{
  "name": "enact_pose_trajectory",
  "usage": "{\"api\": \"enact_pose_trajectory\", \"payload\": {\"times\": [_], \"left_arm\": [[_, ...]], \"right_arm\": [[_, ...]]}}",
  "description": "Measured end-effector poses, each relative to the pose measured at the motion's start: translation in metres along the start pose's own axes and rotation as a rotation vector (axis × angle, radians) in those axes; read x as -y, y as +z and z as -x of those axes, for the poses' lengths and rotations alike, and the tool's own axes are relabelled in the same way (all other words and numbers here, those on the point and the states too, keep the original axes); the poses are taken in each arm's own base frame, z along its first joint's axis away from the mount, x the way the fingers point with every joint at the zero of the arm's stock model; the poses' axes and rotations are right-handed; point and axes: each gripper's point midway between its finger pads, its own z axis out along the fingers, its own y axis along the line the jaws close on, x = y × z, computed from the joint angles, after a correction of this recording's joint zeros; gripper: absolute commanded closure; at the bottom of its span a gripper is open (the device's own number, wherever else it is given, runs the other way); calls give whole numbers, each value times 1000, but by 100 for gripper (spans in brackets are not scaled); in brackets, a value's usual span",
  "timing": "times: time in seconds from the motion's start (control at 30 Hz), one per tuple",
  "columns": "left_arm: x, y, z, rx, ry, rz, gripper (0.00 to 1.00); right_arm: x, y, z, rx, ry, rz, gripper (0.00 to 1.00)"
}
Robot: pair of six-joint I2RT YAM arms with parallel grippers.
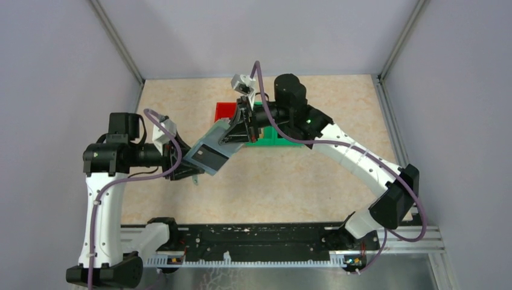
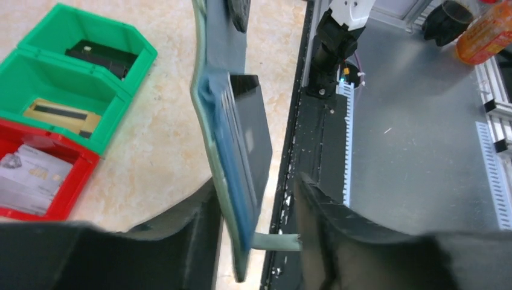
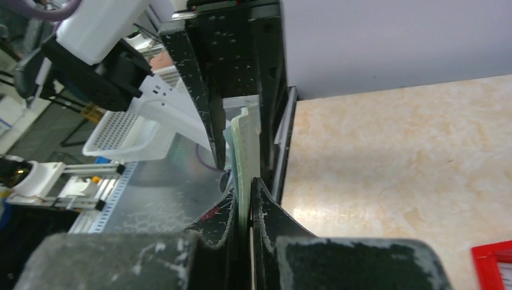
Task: Take the credit cards out of the card holder
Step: Remove the credit card from the card holder.
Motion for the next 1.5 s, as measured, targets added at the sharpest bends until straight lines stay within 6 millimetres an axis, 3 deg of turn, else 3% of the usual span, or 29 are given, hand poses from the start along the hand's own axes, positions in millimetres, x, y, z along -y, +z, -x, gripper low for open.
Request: {"api": "enact_pose_trajectory", "payload": {"times": [0.03, 0.07, 0.33, 0.53, 0.67, 0.83, 0.97, 1.17, 1.5], "left_arm": [[-1, 0, 1, 5, 2, 1, 16], [-2, 1, 3, 12, -1, 4, 12], [-7, 13, -3, 151, -144, 23, 9], [4, 12, 16, 245, -178, -18, 18], [14, 8, 33, 263, -154, -67, 23], [24, 5, 37, 253, -155, -117, 33], [26, 4, 40, 249, -163, -133, 40], [30, 2, 47, 249, -163, -145, 64], [38, -2, 55, 233, -135, -175, 59]], "right_arm": [[-1, -1, 0, -2, 15, 7, 100], [-3, -1, -1, -4, 38, 16, 100], [-1, 1, 6, 151, 170, 14, 100], [0, -5, 6, 324, 248, 7, 100], [-7, -14, 20, 455, 250, 20, 100], [-22, -25, 34, 597, 229, 57, 100], [-30, -27, 34, 650, 235, 84, 100], [-39, -29, 35, 688, 228, 112, 100], [-35, -30, 23, 700, 251, 101, 100]]}}
